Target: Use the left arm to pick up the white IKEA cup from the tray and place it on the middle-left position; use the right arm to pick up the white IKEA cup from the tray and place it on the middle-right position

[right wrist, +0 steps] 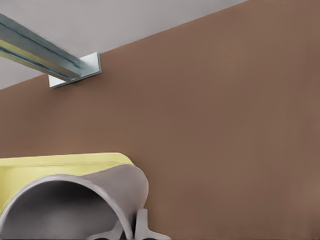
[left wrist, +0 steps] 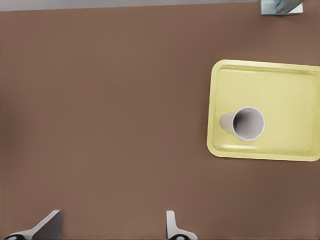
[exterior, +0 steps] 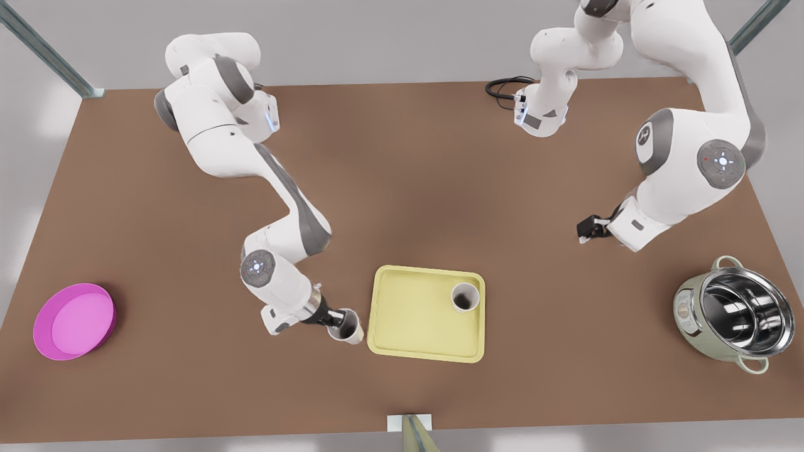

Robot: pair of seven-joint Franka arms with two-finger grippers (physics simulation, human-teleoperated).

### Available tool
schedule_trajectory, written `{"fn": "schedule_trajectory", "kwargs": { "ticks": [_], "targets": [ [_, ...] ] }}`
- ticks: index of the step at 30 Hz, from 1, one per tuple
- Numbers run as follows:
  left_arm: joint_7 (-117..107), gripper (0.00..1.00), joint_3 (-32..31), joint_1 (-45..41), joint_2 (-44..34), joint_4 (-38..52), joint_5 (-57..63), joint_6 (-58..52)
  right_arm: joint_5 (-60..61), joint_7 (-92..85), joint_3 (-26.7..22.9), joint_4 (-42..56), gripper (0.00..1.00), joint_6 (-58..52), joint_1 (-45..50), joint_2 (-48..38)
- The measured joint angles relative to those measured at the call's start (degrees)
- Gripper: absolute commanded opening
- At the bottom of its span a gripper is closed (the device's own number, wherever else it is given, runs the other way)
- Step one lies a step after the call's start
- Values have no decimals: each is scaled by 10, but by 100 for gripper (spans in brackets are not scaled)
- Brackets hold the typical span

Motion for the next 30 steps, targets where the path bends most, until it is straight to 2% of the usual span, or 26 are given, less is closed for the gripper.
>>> {"fn": "schedule_trajectory", "kwargs": {
  "ticks": [2,6,13,14,15,16,17,20,24,30],
  "targets": [
    [-2,100,-3,-13,1,-4,0,-12,-24,-25,1,0,0,-34,-43,-2],
    [-26,100,-4,-112,48,11,0,-20,-46,-85,1,0,0,-74,-86,17],
    [-59,100,0,-104,98,14,21,24,-55,-175,0,0,0,-101,-99,51],
    [-64,100,-1,-111,110,15,22,31,-56,-185,0,0,59,-104,-100,52],
    [-69,100,-2,-121,122,15,24,41,-60,-192,0,0,83,-107,-106,53],
    [-75,100,-3,-129,136,15,24,52,-65,-196,1,0,93,-110,-111,53],
    [-81,100,-3,-136,151,16,25,67,-72,-199,2,0,97,-114,-115,52],
    [-97,100,-1,-141,196,21,26,125,-75,-211,3,0,98,-120,-119,52],
    [-121,100,1,-143,264,82,28,185,-55,-232,3,0,100,-122,-121,52],
    [-148,100,0,-146,276,47,44,229,-29,-265,6,1,100,-141,-120,10]
  ]
}}
